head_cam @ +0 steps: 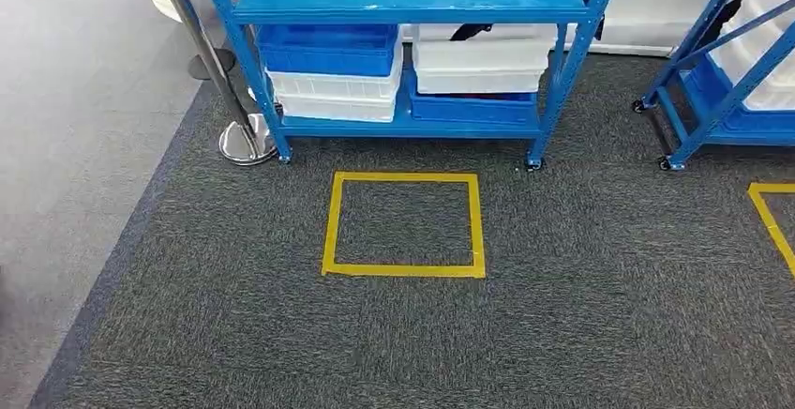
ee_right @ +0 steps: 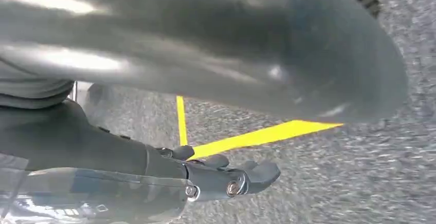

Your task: Take the parts from the cabinet and place them on the table.

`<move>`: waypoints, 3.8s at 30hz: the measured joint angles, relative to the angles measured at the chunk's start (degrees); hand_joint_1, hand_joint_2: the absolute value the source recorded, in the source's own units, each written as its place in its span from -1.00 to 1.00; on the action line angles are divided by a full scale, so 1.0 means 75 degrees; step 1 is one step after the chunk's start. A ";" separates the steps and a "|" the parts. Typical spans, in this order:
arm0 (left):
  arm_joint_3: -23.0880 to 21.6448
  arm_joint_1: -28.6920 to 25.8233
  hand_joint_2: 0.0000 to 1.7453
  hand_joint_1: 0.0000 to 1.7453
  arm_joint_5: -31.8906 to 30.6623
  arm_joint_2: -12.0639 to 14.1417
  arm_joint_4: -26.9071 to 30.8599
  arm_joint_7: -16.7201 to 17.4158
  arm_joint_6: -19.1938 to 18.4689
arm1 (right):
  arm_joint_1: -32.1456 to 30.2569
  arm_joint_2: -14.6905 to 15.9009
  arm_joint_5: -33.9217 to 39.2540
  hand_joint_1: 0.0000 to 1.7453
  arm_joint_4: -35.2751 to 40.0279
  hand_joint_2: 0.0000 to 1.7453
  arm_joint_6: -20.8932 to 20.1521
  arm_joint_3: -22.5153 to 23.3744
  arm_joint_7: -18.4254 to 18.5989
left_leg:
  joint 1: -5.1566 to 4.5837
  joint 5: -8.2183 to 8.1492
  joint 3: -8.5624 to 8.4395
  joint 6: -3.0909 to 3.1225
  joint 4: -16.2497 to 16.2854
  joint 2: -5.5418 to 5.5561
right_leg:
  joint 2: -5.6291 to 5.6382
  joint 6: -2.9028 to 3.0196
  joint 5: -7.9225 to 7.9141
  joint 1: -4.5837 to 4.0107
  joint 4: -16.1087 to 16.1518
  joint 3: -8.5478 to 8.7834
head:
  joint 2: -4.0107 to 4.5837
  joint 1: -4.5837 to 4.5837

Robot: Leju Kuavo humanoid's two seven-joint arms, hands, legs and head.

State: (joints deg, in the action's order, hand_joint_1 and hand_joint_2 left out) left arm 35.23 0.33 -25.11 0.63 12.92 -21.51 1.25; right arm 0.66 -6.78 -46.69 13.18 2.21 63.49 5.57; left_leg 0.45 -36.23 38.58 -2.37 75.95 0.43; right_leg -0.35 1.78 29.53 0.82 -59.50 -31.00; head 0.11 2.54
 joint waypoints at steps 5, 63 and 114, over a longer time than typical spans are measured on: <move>0.0023 -0.0040 -1.00 -1.00 -0.0006 0.0020 0.0000 0.0026 0.0006 | -0.0029 -0.0018 -0.0009 -1.00 -0.0006 -1.00 -0.0035 0.0006 -0.0015 | -0.0105 0.1596 -0.0501 0.0304 -0.1972 -0.0058 | -0.0024 -0.0038 0.0344 -0.0018 0.0038 0.0455 | 0.0000 -0.0018; 0.0286 -0.0039 -1.00 -1.00 -0.0117 -0.0055 0.0085 -0.0050 -0.0029 | -0.0076 0.0213 -0.0009 -1.00 0.0003 -1.00 -0.0568 0.0230 -0.0417 | 0.0054 -0.0416 -0.0190 -0.0008 -0.0423 -0.0123 | 0.0285 -0.0078 0.0015 0.0064 0.0134 0.0299 | 0.0003 -0.0146; 0.0583 -0.0138 -1.00 -1.00 -0.0414 -0.0050 0.0146 0.0108 0.0140 | -0.0031 0.0303 -0.0172 -1.00 0.0038 -1.00 -0.0603 0.0423 -0.0408 | -0.0076 0.0827 -0.1251 0.0421 -0.2319 -0.0092 | 0.0022 -0.0279 -0.0073 -0.0093 -0.0062 -0.0087 | 0.0000 -0.0280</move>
State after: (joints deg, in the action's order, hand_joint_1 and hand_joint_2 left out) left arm 39.60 -0.71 -28.22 0.26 14.01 -20.70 2.29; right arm 0.42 -4.50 -47.98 13.46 -2.32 66.66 2.51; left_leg -0.12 -30.03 29.20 0.79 58.56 -0.26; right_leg -0.19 -0.31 28.98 0.12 -59.97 -31.65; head 0.11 0.43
